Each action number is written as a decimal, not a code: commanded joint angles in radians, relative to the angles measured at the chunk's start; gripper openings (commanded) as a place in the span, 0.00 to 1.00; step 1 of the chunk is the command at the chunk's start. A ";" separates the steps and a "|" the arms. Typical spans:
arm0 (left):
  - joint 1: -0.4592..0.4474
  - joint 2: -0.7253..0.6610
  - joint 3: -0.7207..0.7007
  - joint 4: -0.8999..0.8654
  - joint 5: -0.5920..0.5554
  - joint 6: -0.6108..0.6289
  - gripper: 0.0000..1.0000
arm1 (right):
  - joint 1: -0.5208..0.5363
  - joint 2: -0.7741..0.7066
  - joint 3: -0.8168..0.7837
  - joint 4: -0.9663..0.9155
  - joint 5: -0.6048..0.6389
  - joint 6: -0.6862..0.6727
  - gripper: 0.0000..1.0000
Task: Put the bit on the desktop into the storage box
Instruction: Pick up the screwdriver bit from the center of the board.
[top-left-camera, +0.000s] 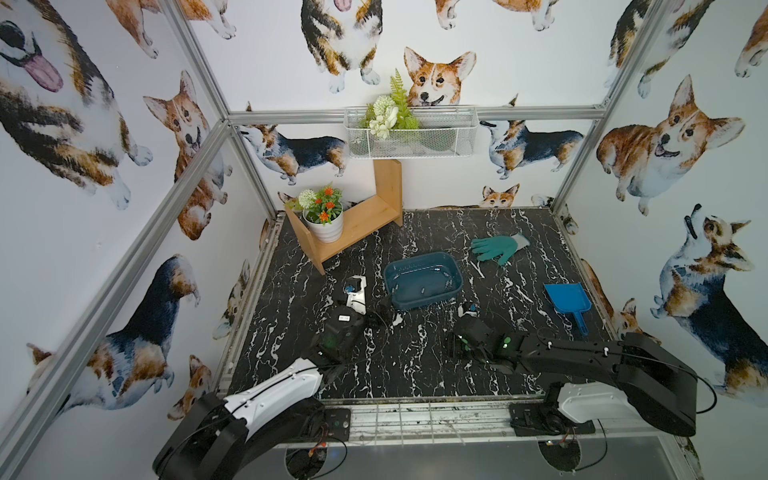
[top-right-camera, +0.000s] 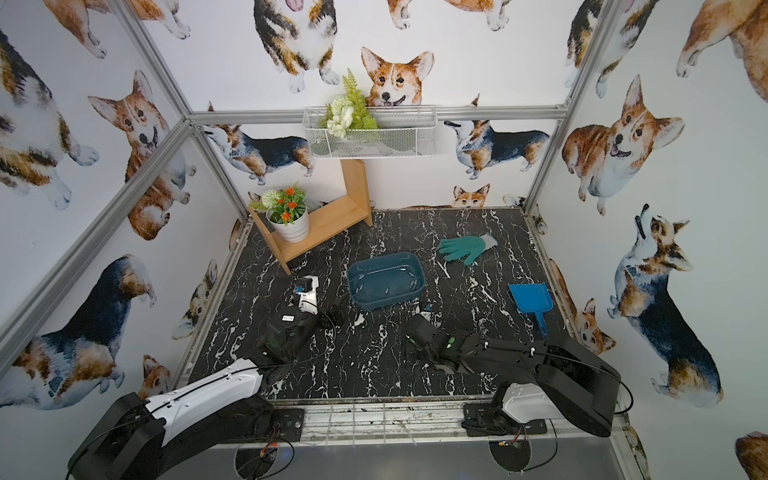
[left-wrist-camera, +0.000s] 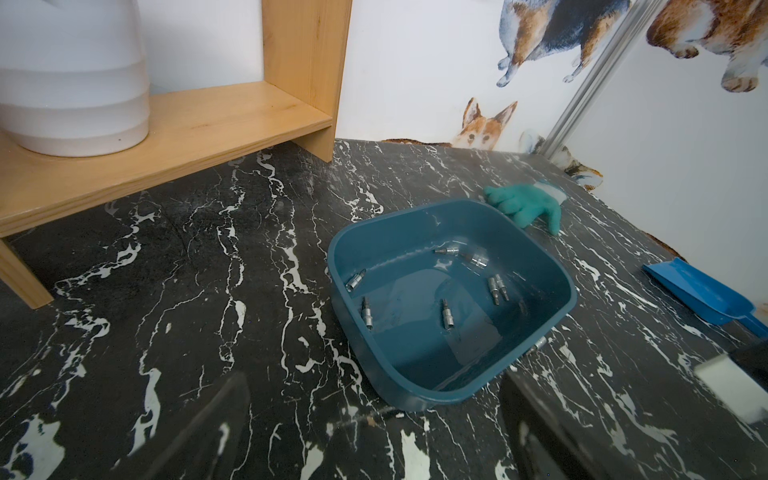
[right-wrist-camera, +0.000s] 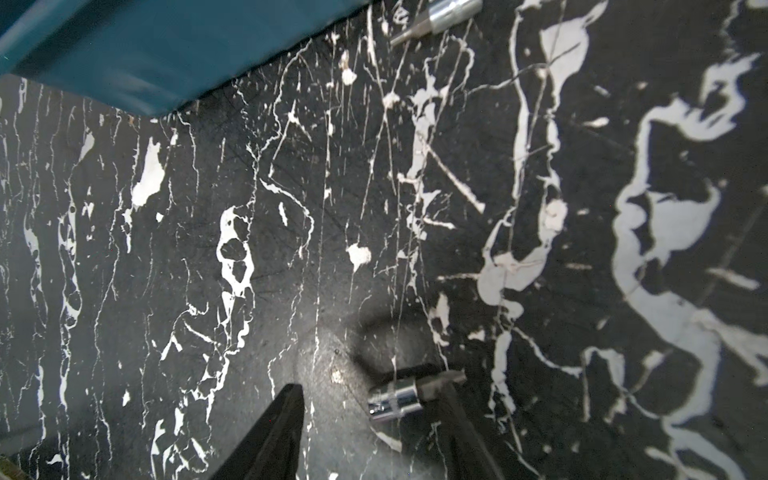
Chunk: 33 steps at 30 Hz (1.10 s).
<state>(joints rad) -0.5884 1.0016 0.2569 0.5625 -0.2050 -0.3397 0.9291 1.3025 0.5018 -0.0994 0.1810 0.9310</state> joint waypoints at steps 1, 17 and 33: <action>0.001 0.000 0.007 0.013 -0.006 0.003 1.00 | 0.001 0.012 0.010 0.006 0.014 -0.014 0.58; 0.001 0.002 0.009 0.011 -0.011 0.002 1.00 | 0.002 0.058 0.050 -0.117 0.010 -0.057 0.46; 0.001 0.002 0.011 0.008 -0.013 0.002 1.00 | 0.039 0.143 0.120 -0.262 0.048 -0.088 0.30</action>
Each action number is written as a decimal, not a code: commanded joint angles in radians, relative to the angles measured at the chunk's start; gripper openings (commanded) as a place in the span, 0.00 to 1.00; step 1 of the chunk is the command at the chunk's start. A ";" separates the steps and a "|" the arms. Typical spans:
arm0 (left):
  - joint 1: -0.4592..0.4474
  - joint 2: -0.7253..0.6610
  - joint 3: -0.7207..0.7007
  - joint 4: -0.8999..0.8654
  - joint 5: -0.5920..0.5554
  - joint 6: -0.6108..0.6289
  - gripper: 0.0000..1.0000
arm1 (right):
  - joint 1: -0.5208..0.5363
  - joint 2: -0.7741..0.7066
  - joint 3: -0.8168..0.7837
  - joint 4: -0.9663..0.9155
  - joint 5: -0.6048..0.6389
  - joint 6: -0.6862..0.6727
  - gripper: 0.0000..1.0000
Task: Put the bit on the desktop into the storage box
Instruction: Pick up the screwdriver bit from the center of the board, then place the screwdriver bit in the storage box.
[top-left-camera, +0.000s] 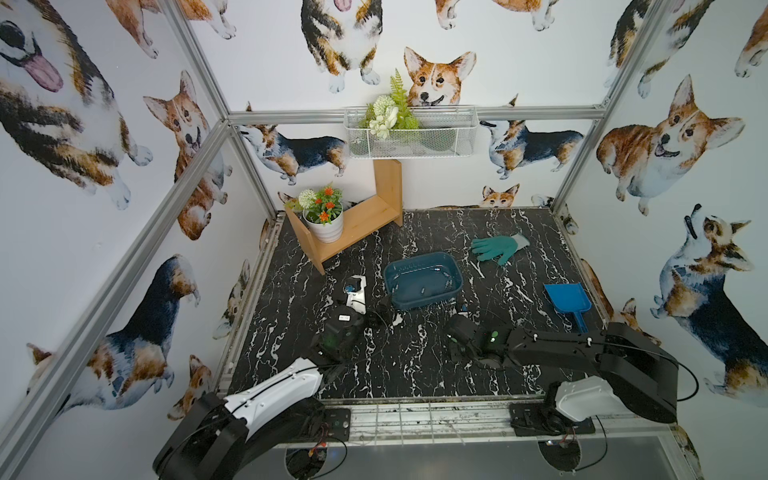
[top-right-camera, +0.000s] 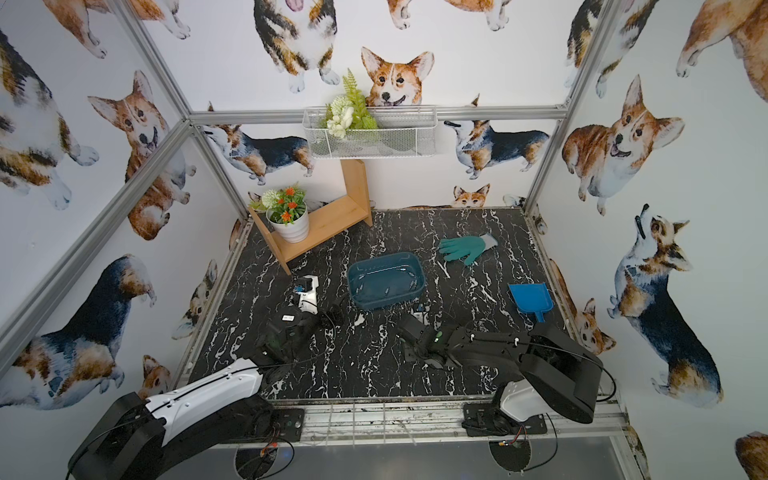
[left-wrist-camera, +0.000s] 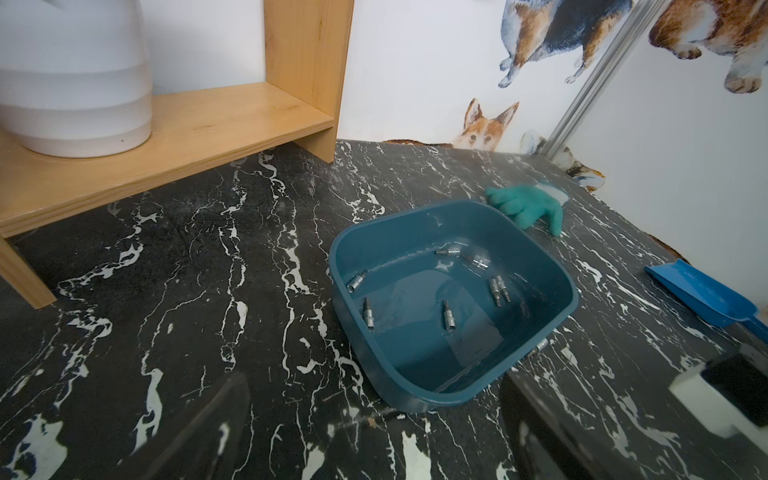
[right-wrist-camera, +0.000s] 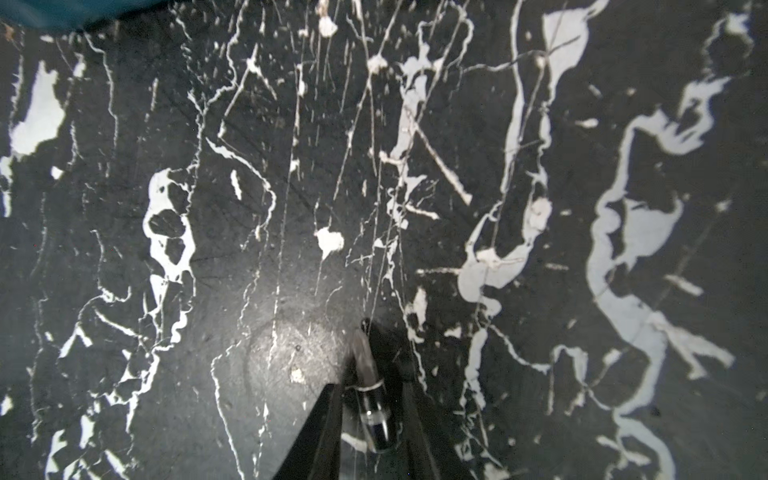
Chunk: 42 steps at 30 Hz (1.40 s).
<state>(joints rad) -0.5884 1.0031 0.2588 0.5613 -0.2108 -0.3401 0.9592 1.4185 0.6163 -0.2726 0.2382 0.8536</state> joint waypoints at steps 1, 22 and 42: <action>0.001 0.001 0.009 0.010 -0.006 0.002 1.00 | 0.014 0.037 0.015 -0.100 -0.002 -0.011 0.30; 0.001 -0.019 0.000 0.010 -0.010 0.001 1.00 | 0.044 0.069 0.093 -0.179 0.049 -0.056 0.15; 0.001 -0.039 -0.012 0.021 -0.004 0.004 1.00 | -0.256 0.004 0.322 0.180 -0.079 -0.301 0.14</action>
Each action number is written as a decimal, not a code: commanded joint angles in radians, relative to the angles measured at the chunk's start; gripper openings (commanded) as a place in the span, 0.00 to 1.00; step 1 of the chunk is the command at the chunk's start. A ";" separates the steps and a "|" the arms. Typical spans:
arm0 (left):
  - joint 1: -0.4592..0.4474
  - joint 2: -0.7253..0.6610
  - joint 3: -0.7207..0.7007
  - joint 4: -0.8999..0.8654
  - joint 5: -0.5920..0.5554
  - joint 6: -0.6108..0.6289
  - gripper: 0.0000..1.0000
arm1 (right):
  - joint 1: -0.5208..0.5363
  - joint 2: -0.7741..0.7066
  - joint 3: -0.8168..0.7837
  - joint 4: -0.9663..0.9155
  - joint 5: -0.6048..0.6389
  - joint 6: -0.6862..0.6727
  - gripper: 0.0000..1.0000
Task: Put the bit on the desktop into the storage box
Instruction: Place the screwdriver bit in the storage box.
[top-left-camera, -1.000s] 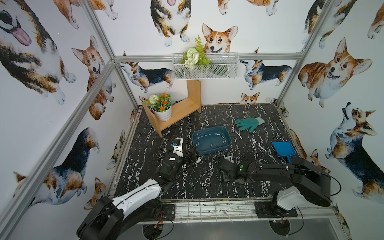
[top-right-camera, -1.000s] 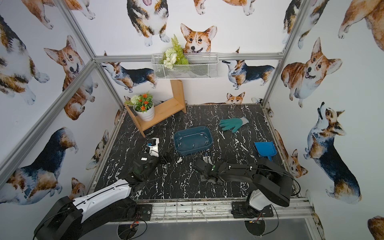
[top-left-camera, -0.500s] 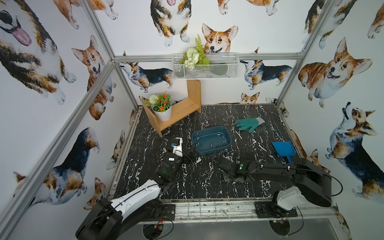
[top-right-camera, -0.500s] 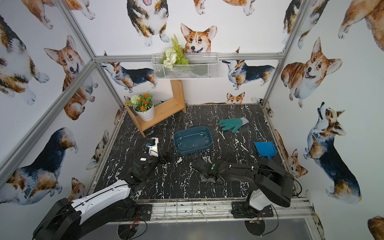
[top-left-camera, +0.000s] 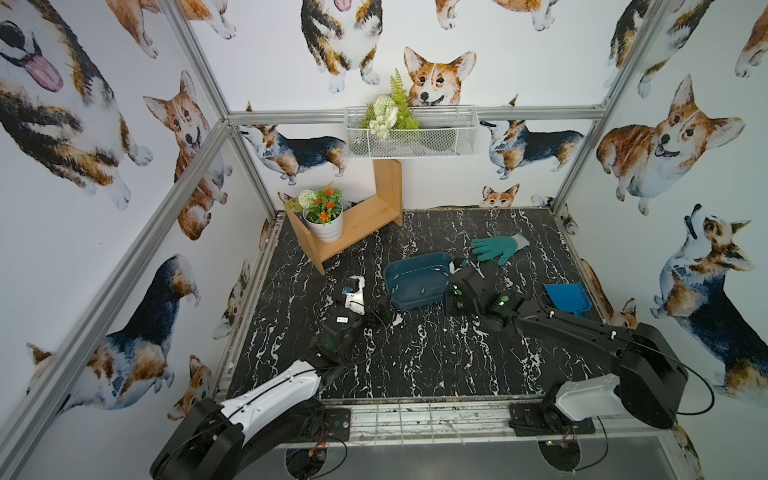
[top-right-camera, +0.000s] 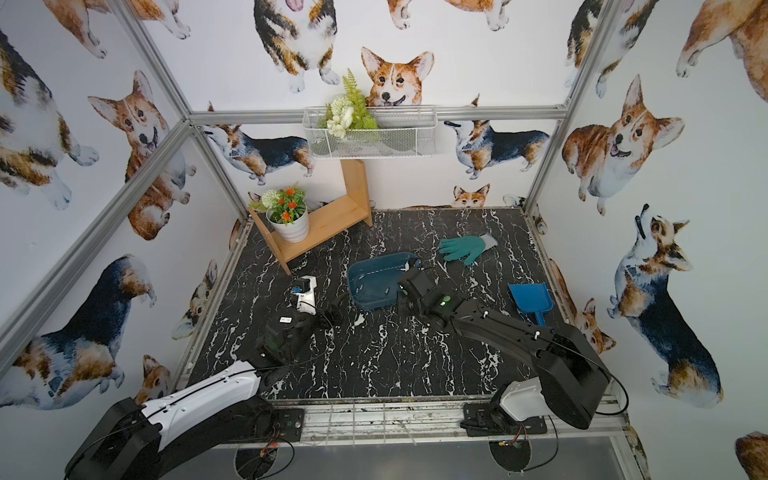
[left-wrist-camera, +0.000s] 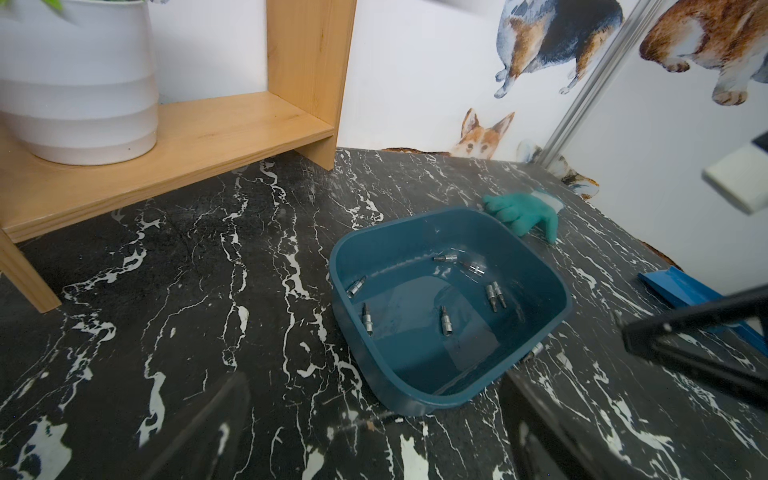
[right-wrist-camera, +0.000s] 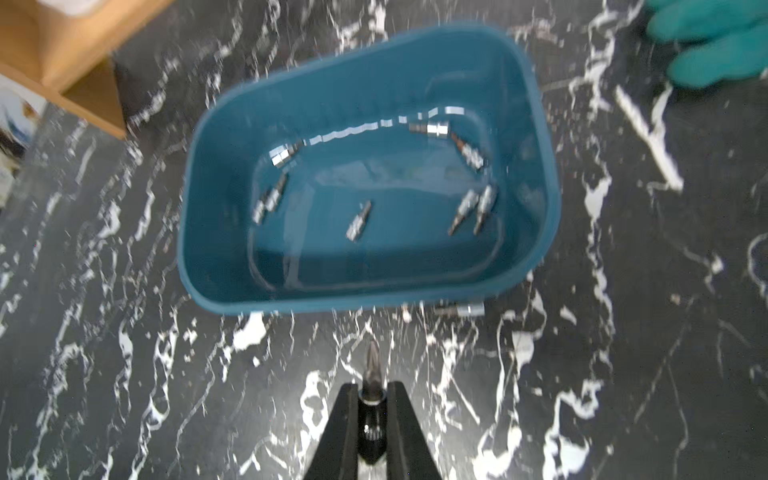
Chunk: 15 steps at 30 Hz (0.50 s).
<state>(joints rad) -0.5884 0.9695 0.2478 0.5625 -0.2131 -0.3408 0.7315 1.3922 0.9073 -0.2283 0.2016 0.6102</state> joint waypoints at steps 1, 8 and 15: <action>0.001 -0.009 0.000 0.017 0.001 0.004 1.00 | -0.040 0.052 0.044 0.162 -0.048 -0.068 0.14; 0.001 -0.009 -0.007 0.028 -0.002 0.005 1.00 | -0.095 0.301 0.193 0.250 -0.082 -0.115 0.14; 0.001 -0.023 -0.018 0.038 -0.013 0.012 1.00 | -0.104 0.418 0.292 0.219 -0.093 -0.143 0.47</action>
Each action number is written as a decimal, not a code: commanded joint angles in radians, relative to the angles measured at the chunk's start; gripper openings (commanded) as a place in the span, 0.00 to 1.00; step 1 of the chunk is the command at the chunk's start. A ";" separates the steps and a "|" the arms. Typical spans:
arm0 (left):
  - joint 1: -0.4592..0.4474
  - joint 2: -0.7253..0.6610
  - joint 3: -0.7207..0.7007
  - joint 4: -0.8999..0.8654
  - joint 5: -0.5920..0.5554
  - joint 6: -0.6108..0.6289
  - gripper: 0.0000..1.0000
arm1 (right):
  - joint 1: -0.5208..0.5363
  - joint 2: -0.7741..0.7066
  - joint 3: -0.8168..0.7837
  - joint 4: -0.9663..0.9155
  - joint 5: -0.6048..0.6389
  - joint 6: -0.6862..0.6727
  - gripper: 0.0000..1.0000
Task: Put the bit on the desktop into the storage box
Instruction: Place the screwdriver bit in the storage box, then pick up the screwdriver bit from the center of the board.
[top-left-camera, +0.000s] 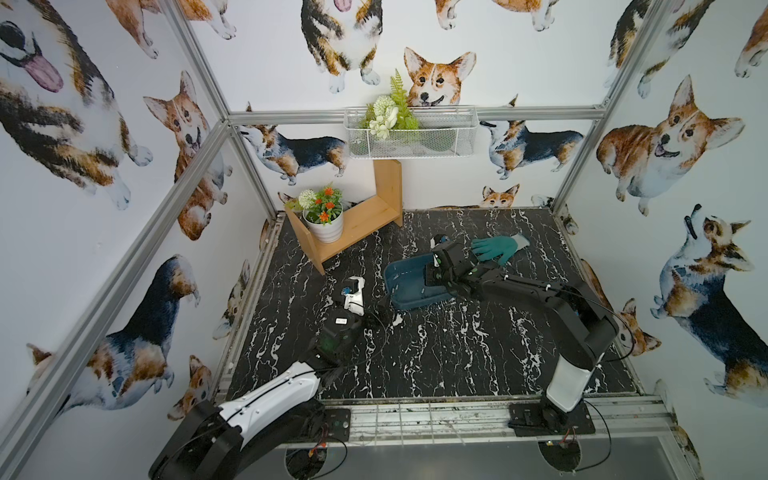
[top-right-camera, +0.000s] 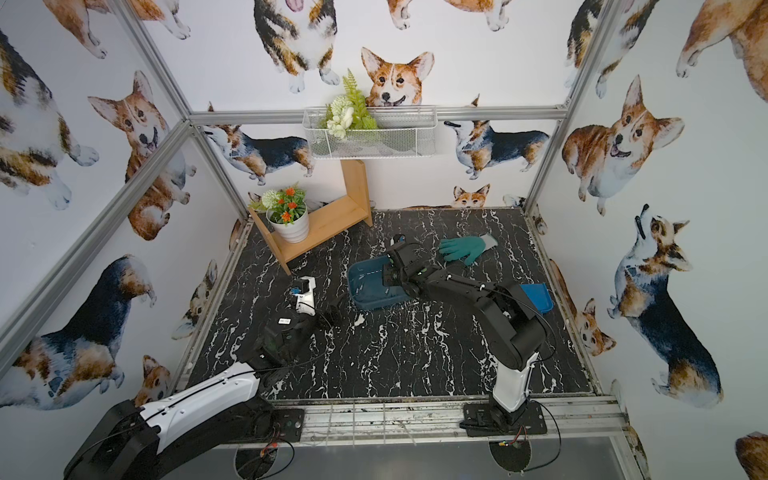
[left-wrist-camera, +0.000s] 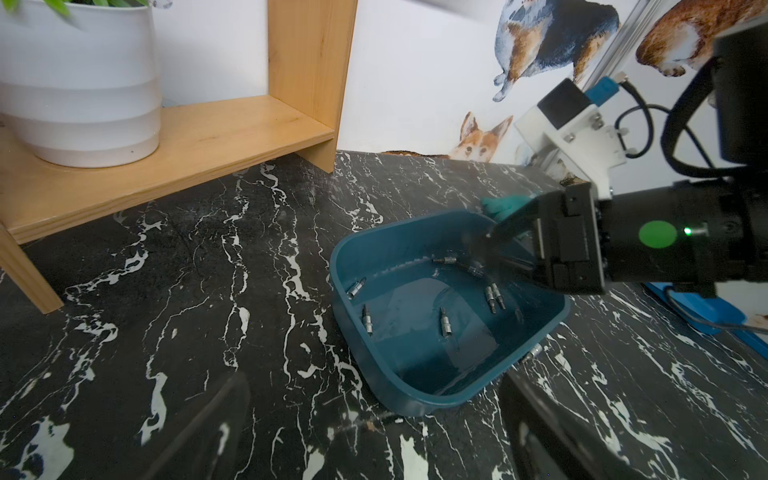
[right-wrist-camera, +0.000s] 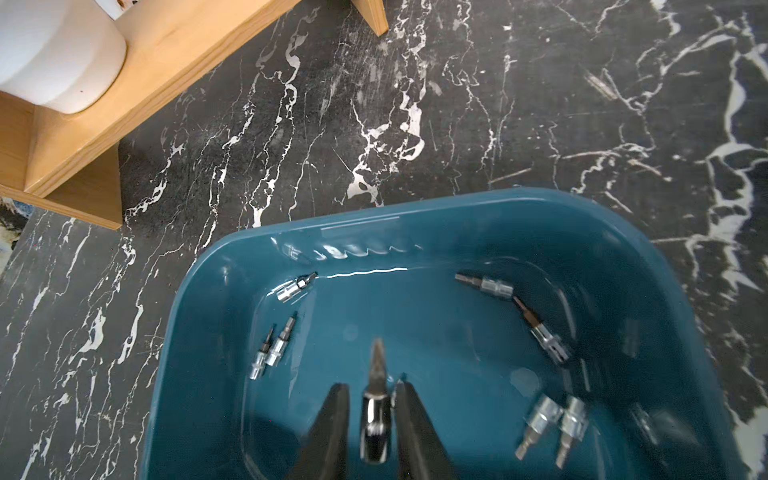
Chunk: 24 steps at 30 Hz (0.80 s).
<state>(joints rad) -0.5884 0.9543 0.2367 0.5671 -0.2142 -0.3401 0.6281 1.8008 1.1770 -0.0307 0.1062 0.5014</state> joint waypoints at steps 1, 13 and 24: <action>0.001 -0.009 -0.009 0.036 -0.011 0.013 1.00 | -0.001 0.006 0.024 0.019 0.006 -0.043 0.53; 0.001 -0.016 -0.028 0.074 0.015 0.026 1.00 | -0.002 -0.260 -0.205 0.010 0.057 -0.152 0.68; 0.001 -0.012 -0.028 0.079 0.012 0.028 1.00 | -0.002 -0.545 -0.497 -0.006 0.024 -0.235 0.72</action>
<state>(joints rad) -0.5884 0.9424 0.2081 0.6155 -0.2020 -0.3210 0.6273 1.2842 0.7078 -0.0353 0.1513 0.3199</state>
